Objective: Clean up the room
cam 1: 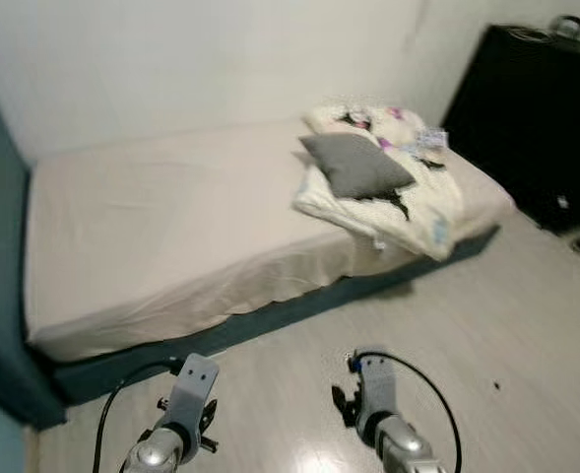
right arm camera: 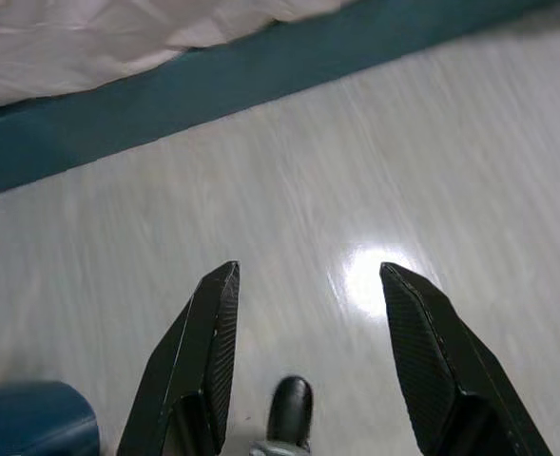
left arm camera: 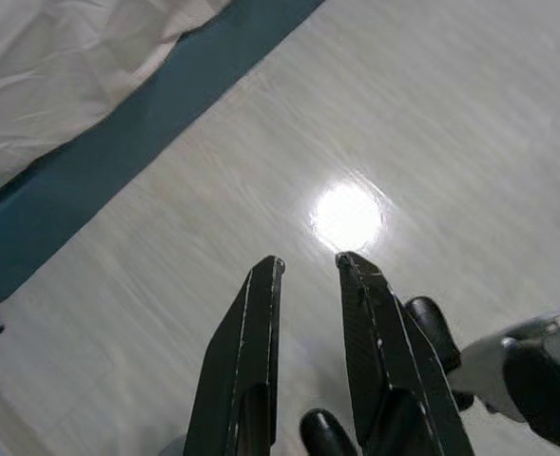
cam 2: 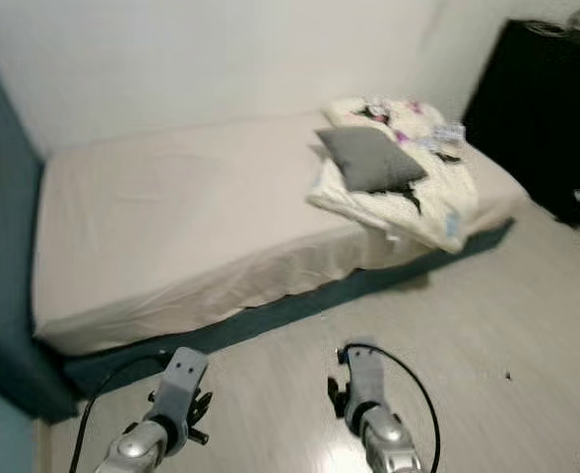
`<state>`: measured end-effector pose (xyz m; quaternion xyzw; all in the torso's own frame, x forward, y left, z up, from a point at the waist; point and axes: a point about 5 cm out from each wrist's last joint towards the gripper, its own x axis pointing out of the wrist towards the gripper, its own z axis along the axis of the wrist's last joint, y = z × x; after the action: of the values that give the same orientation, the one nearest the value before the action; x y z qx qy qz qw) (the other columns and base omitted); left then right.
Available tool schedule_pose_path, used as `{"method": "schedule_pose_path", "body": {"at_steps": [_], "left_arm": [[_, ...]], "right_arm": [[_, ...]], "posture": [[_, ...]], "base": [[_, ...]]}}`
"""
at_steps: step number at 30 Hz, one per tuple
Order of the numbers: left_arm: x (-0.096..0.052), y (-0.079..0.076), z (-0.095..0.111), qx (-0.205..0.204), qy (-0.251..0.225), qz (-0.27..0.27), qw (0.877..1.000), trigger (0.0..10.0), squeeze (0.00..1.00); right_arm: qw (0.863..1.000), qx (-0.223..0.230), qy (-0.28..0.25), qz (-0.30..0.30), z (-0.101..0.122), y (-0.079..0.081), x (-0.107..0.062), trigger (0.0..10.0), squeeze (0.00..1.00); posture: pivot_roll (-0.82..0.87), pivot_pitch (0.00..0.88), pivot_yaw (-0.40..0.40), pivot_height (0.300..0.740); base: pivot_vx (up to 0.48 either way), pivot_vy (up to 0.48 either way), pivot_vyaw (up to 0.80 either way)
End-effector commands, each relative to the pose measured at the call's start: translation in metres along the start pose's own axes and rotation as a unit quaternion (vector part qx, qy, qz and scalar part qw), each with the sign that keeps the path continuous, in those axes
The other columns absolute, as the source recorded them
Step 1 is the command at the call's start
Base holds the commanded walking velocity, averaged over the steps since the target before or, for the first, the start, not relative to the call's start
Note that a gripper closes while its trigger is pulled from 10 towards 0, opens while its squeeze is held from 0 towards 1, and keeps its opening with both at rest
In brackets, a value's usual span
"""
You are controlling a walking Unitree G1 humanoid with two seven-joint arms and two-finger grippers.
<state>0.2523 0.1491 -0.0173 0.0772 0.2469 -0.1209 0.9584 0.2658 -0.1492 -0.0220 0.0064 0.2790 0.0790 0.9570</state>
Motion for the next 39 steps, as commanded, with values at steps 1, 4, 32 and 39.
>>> {"method": "schedule_pose_path", "body": {"at_steps": [1, 4, 32, 39], "left_arm": [[0.001, -0.002, 0.002, -0.013, -0.008, 0.002, 1.000, 10.0, 0.00], [0.002, 0.000, 0.006, -0.034, -0.015, 0.012, 0.999, 10.0, 0.00], [0.000, -0.005, 0.017, -0.074, -0.060, 0.011, 0.995, 10.0, 0.00], [0.000, -0.005, 0.017, -0.073, -0.062, 0.009, 0.995, 10.0, 0.00]], "right_arm": [[1.000, 0.001, 0.005, -0.009, -0.002, -0.007, -0.002, 10.0, 0.00], [1.000, -0.005, 0.004, -0.004, -0.002, -0.009, -0.003, 10.0, 0.00], [1.000, -0.009, -0.005, 0.011, -0.001, -0.005, -0.003, 10.0, 0.00], [1.000, -0.009, -0.005, 0.011, -0.001, -0.005, -0.004, 10.0, 0.00]], "posture": [[0.03, 0.099, -0.046, 0.740], [0.03, 0.102, -0.047, 0.740], [0.02, 0.118, -0.054, 0.740], [0.03, 0.118, -0.054, 0.740]], "base": [[0.000, 0.000, -0.80], [0.000, 0.000, -0.36], [0.235, 0.000, 0.00], [0.422, 0.000, 0.00]]}}
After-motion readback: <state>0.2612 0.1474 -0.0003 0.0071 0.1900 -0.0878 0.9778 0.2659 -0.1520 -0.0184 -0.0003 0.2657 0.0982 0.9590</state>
